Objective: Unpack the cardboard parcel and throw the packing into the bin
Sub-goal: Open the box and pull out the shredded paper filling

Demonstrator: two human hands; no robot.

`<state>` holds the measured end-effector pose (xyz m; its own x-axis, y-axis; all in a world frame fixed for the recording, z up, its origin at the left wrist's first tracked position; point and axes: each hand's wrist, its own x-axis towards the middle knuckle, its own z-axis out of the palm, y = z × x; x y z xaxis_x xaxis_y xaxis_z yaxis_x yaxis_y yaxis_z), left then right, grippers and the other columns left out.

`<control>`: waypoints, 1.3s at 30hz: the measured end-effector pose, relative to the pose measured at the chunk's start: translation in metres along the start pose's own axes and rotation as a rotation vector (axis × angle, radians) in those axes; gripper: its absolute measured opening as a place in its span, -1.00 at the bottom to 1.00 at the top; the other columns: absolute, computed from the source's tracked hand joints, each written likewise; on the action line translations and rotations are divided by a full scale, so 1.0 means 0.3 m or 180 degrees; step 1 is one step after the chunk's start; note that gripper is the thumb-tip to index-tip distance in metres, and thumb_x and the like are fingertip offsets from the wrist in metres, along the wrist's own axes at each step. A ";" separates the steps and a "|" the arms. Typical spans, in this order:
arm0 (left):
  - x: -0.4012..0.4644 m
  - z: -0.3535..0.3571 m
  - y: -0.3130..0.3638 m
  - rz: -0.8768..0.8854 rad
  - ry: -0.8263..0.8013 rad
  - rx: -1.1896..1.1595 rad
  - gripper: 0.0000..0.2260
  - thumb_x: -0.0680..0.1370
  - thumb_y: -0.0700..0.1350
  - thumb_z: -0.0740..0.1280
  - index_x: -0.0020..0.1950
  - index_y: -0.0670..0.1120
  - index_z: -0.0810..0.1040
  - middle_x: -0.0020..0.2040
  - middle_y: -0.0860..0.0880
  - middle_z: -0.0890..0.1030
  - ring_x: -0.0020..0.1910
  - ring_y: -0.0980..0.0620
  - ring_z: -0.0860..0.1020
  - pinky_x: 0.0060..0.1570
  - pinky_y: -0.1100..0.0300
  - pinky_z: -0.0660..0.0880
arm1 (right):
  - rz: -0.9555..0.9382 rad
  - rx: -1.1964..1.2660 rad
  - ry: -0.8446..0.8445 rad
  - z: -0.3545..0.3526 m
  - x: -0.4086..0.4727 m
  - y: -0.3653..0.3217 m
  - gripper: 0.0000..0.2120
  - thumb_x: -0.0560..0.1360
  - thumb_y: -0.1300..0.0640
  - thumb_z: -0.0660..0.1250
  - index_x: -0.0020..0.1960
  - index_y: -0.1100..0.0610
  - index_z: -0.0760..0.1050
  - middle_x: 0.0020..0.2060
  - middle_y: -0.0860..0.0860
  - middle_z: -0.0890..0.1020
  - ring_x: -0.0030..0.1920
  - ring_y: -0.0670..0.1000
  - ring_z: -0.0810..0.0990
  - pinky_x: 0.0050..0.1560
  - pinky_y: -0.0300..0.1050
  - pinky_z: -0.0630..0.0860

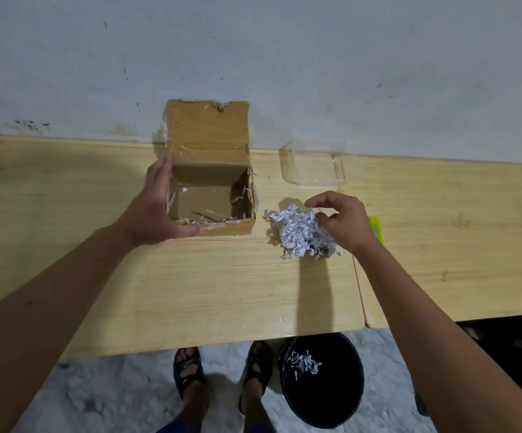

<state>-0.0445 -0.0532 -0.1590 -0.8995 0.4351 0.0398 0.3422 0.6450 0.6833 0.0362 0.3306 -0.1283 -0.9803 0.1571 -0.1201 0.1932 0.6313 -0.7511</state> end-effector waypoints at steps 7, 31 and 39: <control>-0.021 -0.003 0.007 0.0059 0.0017 0.0063 0.33 0.19 0.19 0.70 0.63 -0.35 -0.04 0.59 -0.25 0.11 0.54 0.04 0.18 0.51 0.28 0.18 | -0.0067 -0.0089 -0.0006 0.012 -0.002 0.010 -0.65 0.42 0.45 0.37 -0.01 0.04 0.69 -0.03 -0.12 0.72 -0.13 -0.08 0.66 -0.02 -0.16 0.63; 0.142 0.130 0.424 0.0304 -0.0362 0.0383 0.22 0.29 0.37 0.55 0.68 -0.04 -0.12 0.64 0.03 -0.07 0.65 -0.04 -0.05 0.61 -0.15 0.07 | -0.0083 0.0228 -0.0056 -0.046 -0.076 0.042 -0.68 0.48 0.10 0.52 0.22 -0.03 0.61 0.22 -0.18 0.64 0.32 -0.09 0.55 0.37 0.00 0.46; 0.163 0.363 0.540 0.0579 -0.1170 0.0427 0.23 0.28 0.35 0.57 0.68 -0.01 -0.14 0.65 0.08 -0.10 0.65 -0.01 0.00 0.56 0.01 0.14 | -0.0273 -0.0091 -0.0421 -0.047 -0.120 0.147 -0.30 0.36 0.04 0.61 0.44 -0.05 0.44 0.40 -0.07 0.46 0.40 -0.10 0.44 0.34 -0.20 0.38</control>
<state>-0.0035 0.1409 -0.1258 -0.6728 0.7286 -0.1282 0.5405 0.6024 0.5873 0.0805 0.3634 -0.1480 -0.9898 0.0015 -0.1422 0.1079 0.6597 -0.7437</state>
